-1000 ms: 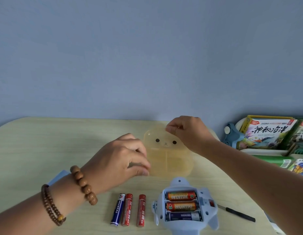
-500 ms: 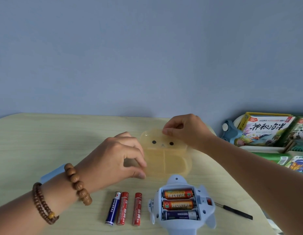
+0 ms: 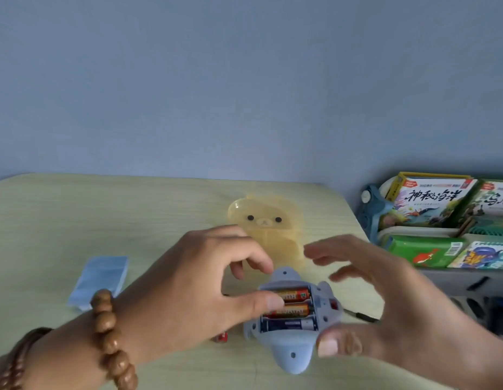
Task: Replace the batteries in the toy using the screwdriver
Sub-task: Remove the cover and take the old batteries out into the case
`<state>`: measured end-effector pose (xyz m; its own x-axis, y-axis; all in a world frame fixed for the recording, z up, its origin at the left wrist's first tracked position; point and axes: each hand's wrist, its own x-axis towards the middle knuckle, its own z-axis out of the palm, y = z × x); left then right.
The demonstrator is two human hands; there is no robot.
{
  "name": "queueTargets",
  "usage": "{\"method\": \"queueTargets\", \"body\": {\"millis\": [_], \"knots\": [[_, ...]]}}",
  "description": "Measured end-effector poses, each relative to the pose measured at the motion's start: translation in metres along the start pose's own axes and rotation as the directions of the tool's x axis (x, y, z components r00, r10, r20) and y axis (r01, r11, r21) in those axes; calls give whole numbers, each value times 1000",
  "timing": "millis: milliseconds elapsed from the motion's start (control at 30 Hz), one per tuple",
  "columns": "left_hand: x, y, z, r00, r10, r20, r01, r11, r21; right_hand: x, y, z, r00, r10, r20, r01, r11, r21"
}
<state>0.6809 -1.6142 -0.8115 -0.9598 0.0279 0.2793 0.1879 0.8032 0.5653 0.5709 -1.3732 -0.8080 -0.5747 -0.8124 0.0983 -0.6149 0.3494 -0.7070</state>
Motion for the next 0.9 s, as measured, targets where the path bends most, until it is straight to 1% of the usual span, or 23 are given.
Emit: {"method": "queueTargets", "body": {"millis": [67, 133, 167, 233, 367, 467, 533, 667, 900], "knots": [[-1, 14, 11, 999, -8, 33, 6, 999, 44, -6, 6, 10, 1000, 21, 11, -21, 1000, 13], [0, 23, 18, 999, -30, 42, 27, 997, 75, -9, 8, 15, 999, 45, -16, -44, 996, 77], [1, 26, 19, 998, -41, 38, 38, 996, 83, -10, 9, 16, 998, 56, -30, -53, 996, 78], [3, 29, 19, 998, -65, 25, 63, 995, 82, -10, 8, 16, 997, 50, -56, -48, 998, 38], [9, 36, 23, 992, -122, -30, 124, 989, 82, -10, 3, 15, 996, 43, -72, -33, 991, 130], [16, 39, 32, 984, -168, -61, 173, 980, 99, -10, 5, 17, 995, 40, -90, -30, 994, 105], [20, 41, 37, 976, -203, -75, 209, 974, 87, -10, 3, 18, 994, 36, -103, -27, 996, 81], [25, 47, 45, 964, -256, -72, 261, 964, 54, -11, 3, 18, 993, 32, -110, -20, 994, 107], [34, 50, 55, 950, -308, -58, 309, 951, -2, -12, 3, 19, 992, 9, -130, 3, 996, 94]]}}
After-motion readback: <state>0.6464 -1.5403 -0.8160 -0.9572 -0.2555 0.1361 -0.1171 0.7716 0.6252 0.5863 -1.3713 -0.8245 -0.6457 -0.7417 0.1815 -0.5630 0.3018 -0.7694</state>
